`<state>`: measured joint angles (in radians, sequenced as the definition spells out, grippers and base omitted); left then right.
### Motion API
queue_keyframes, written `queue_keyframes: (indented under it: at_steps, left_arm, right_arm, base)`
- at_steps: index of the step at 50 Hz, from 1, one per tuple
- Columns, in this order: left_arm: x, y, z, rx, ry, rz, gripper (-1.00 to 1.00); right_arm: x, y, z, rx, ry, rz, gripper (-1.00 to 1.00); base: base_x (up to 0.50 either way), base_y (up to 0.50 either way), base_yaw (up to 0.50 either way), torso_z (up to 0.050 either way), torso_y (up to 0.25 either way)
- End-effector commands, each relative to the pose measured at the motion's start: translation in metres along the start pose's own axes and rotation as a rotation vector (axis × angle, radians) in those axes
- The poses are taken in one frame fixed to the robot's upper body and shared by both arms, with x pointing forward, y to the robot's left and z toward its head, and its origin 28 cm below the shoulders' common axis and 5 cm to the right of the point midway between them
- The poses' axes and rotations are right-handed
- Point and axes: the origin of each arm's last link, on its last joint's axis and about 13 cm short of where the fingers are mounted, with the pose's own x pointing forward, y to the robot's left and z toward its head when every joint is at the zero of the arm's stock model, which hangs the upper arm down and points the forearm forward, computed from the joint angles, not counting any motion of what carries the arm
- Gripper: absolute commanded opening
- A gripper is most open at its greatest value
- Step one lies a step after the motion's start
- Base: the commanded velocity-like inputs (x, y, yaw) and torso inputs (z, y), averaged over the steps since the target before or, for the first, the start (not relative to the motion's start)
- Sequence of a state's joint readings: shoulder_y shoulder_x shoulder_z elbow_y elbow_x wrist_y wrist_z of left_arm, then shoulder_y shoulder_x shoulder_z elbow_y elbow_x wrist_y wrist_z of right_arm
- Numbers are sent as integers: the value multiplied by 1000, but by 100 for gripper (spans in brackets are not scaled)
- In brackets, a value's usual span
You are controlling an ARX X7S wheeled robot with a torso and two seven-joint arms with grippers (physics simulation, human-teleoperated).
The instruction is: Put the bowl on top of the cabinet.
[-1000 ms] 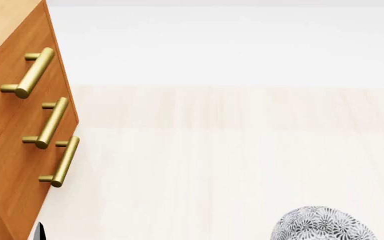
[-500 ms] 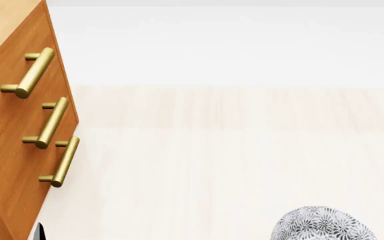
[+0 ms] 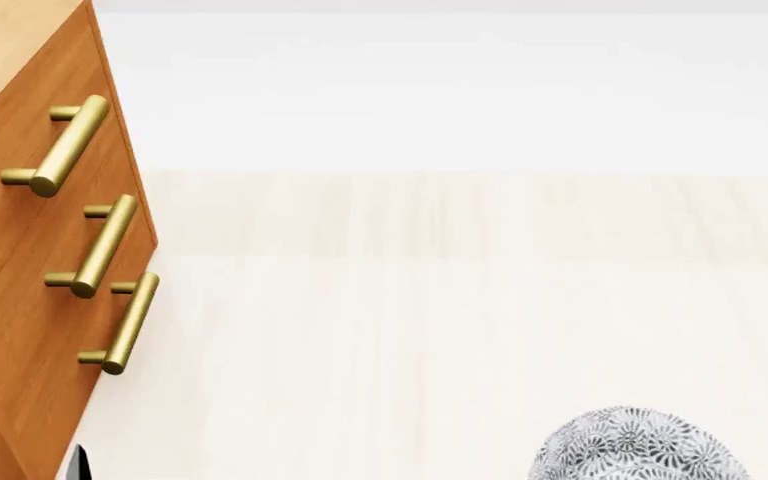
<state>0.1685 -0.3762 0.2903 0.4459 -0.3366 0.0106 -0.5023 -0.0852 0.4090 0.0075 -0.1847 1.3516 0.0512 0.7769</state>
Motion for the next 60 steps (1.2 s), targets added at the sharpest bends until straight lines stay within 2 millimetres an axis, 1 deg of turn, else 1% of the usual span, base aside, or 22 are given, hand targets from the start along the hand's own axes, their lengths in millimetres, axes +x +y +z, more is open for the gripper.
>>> queue_keyframes:
  at_steps: [1,14,16,20,27,30,35,38,43,44,46,50,60]
  left_arm:
    - [1,0,-1,-1,3,0,100]
    - [1,0,0,-1,2,2,100]
    - [0,0,0,-1,2,1,100]
    - [0,0,0,-1,0,1,100]
    - [-1,0,0,2,-2,-4,100]
    - [-1,0,0,1,-2,-3,100]
    - [-1,0,0,1,-2,-2,100]
    - [-1,0,0,1,-2,-1,100]
    - [-1,0,0,0,-2,1,100]
    - [-1,0,0,1,-1,-1,100]
    - [-1,0,0,1,-1,-1,100]
    - [-1,0,0,1,-1,-1,100]
    - [1,0,-1,1,4,-1,100]
  right_arm:
    - [-1,0,-1,0,4,11,-100]
    - [-2,1,-1,-5,-3,25,-100]
    - [-7,2,1,-12,-39,58,-100]
    - [-13,4,1,-34,-59,119,-100]
    - [-30,8,4,-50,-156,306,-100]
    - [-36,8,5,-36,-166,385,-100]
    - [-39,9,5,-39,-174,436,-100]
    - [-44,9,5,-44,-192,517,-100]
    - [-52,9,6,-80,-304,514,-100]
    - [-52,9,6,-117,-355,445,-100]
    - [-53,8,6,-119,-379,438,-100]
    - [-57,8,6,-185,-484,353,-100]
    - [-61,10,4,-271,-579,287,-100]
  base:
    - [0,0,0,0,0]
    - [0,0,0,0,0]
    - [0,0,0,0,0]
    - [0,0,0,0,0]
    - [0,0,0,0,0]
    - [0,0,0,0,0]
    - [0,0,0,0,0]
    - [0,0,0,0,0]
    - [0,0,0,0,3]
    - [0,0,0,0,0]
    - [0,0,0,0,0]
    - [0,0,0,0,0]
    - [0,0,0,0,0]
